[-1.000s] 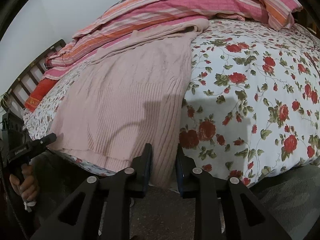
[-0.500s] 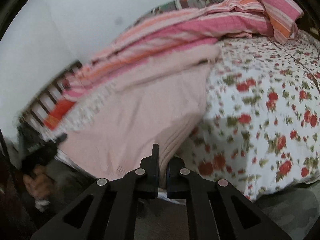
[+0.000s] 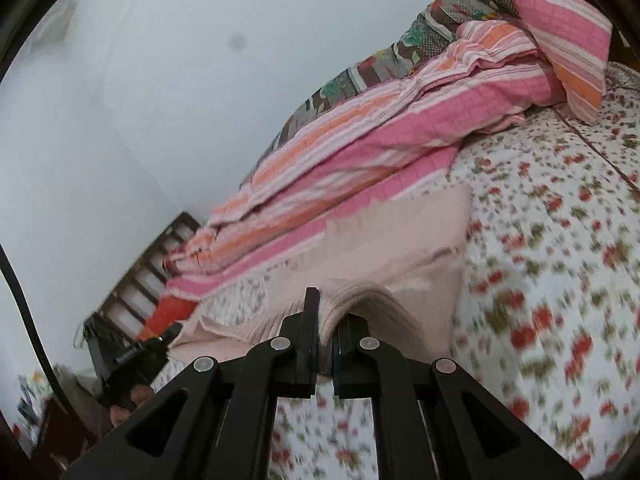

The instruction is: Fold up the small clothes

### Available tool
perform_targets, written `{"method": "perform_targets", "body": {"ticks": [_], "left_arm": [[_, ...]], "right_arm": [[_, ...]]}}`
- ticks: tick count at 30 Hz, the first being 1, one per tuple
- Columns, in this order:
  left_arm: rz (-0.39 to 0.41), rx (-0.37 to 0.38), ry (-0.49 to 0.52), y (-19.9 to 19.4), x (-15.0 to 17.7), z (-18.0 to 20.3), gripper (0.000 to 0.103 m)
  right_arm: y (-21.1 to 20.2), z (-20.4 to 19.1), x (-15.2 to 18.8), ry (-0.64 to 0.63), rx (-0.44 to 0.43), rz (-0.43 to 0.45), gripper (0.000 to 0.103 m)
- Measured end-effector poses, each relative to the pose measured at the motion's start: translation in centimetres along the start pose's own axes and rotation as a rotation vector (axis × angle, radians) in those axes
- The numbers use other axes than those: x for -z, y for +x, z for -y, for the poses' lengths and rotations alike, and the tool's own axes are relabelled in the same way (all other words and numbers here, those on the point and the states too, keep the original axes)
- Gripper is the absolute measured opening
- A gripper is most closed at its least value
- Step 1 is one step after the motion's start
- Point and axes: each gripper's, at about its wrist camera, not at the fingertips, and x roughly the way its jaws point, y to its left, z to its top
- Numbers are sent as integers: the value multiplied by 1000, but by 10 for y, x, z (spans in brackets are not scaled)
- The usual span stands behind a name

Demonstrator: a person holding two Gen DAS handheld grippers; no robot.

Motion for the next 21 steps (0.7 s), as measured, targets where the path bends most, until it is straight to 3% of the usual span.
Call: {"method": "perform_targets", "body": {"ticks": [12, 17, 21], "left_arm": [[-12, -43, -25, 109, -51, -23, 7], [-40, -120, -56, 158, -70, -34, 7], [-55, -141, -76, 187, -77, -47, 7]], "right_arm": [[95, 32, -67, 26, 26, -36, 5], [138, 51, -88, 13, 63, -63, 5], [175, 72, -95, 34, 115, -101, 5]]}}
